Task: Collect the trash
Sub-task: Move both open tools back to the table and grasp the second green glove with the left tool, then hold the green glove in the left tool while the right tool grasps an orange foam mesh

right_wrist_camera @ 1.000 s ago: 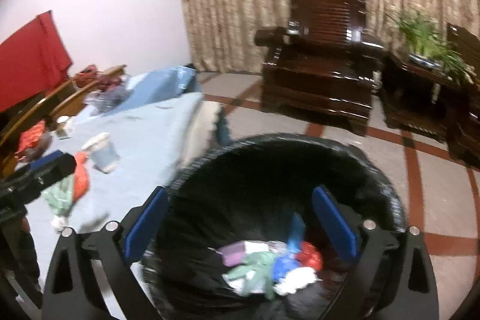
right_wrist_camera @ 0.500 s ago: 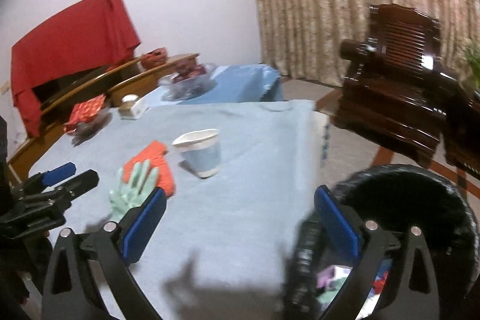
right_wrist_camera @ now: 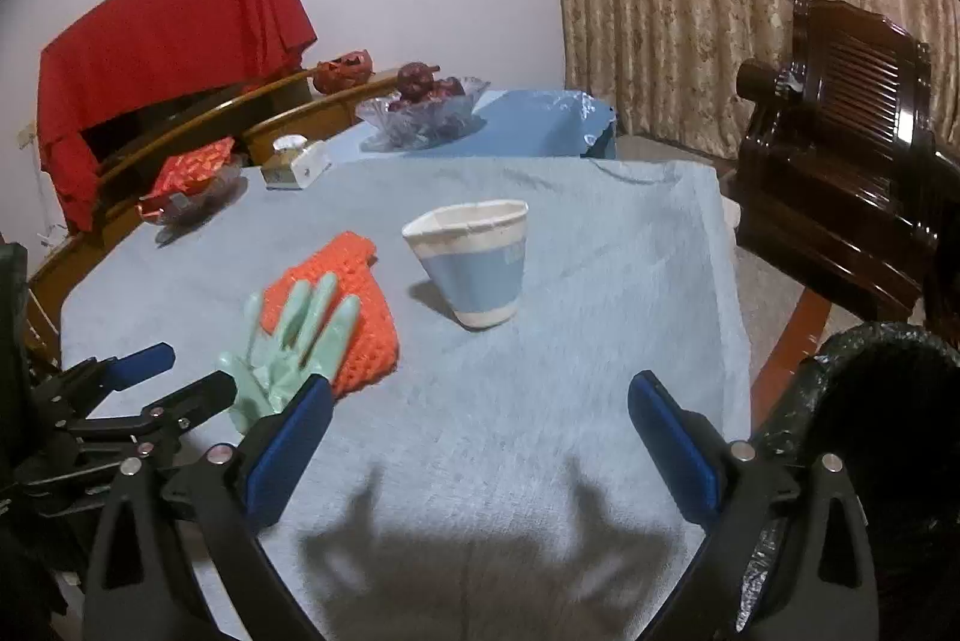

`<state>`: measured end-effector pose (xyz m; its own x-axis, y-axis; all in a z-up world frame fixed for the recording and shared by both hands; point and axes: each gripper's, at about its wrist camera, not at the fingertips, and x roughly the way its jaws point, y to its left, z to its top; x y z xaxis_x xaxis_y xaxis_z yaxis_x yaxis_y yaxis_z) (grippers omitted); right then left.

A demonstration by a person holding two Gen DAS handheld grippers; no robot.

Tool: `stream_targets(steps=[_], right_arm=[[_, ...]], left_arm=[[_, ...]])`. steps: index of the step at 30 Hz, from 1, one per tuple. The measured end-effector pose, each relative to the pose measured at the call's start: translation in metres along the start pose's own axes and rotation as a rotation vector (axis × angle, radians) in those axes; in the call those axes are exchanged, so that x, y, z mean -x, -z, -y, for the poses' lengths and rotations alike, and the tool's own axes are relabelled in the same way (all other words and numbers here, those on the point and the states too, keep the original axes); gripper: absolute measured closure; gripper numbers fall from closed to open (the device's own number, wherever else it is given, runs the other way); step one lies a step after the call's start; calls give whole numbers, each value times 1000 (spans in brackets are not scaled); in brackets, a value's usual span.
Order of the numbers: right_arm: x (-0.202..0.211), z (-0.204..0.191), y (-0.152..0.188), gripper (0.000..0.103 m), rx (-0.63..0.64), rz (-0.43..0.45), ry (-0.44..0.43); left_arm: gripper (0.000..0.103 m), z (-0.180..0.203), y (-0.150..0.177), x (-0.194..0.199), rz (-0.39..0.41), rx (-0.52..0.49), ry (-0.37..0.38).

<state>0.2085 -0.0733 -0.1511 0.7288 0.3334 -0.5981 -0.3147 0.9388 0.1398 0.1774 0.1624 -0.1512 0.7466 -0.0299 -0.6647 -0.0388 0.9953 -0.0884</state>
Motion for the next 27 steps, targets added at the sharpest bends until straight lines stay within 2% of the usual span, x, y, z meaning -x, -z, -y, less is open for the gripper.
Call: stream_targets(steps=[4, 9, 12, 14, 17, 23, 27], right_arm=[[-4, -1, 2, 6, 31, -1, 17], [-10, 0, 2, 6, 31, -10, 16], [-12, -1, 1, 6, 31, -11, 10], [-14, -2, 0, 6, 32, -13, 7], [-15, -2, 1, 6, 35, -16, 6], [-14, -3, 1, 6, 30, -15, 5], [-15, -5, 1, 6, 35, -13, 0]], left_arm=[[28, 2, 1, -16, -28, 8, 19], [31, 9, 1, -29, -54, 9, 39], [43, 14, 4, -36, -82, 11, 30], [61, 15, 7, -39, -101, 16, 34], [72, 15, 10, -40, -104, 25, 53], [84, 16, 8, -19, -82, 45, 73], [85, 15, 9, 1, -53, 49, 89]])
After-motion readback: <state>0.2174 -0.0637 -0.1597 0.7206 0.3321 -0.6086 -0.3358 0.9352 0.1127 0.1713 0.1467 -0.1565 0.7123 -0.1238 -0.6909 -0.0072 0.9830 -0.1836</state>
